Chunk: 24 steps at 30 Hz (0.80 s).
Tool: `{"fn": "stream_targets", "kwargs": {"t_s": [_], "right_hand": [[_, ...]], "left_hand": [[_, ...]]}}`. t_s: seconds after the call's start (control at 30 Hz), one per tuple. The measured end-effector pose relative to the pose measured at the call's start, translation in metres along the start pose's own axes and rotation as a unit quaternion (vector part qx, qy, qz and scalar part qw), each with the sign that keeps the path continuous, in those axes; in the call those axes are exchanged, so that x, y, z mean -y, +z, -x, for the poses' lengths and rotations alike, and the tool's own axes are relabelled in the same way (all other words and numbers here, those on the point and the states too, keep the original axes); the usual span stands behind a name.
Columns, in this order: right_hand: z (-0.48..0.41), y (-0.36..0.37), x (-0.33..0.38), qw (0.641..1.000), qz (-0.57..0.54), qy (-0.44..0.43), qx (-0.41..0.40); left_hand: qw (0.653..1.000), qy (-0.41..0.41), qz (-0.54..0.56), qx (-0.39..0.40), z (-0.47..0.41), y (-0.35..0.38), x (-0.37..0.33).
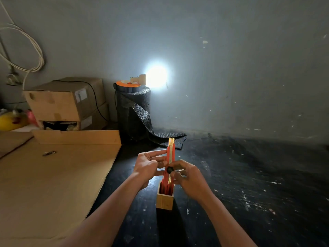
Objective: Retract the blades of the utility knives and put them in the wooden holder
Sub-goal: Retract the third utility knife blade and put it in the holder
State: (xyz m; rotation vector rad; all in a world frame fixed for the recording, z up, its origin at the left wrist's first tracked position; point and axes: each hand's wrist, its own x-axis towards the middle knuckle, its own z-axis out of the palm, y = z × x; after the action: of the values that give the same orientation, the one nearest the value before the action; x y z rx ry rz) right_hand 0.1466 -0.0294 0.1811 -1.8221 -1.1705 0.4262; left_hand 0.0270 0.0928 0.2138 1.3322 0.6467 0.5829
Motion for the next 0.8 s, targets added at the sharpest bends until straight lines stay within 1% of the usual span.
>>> {"fn": "stream_targets", "kwargs": {"t_s": [0.3, 0.43, 0.6, 0.7, 0.8], "right_hand": [[0.007, 0.003, -0.005, 1.0, 0.01, -0.005, -0.005], [0.006, 0.005, -0.003, 0.999, 0.028, -0.015, -0.022], [0.002, 0.009, -0.004, 0.998, 0.019, 0.006, -0.056], [0.003, 0.009, -0.005, 0.998, 0.012, -0.015, -0.052], [0.001, 0.01, -0.007, 0.997, 0.039, -0.035, -0.049]], "left_hand": [[1.0, 0.014, -0.003, -0.012, -0.01, 0.005, 0.006], [0.999, 0.027, -0.003, -0.017, -0.017, 0.005, 0.004], [0.999, 0.033, -0.006, -0.021, -0.019, 0.006, 0.006], [0.999, 0.036, -0.002, -0.02, -0.019, 0.005, 0.005], [0.999, 0.04, 0.005, -0.015, -0.02, 0.004, 0.003]]}}
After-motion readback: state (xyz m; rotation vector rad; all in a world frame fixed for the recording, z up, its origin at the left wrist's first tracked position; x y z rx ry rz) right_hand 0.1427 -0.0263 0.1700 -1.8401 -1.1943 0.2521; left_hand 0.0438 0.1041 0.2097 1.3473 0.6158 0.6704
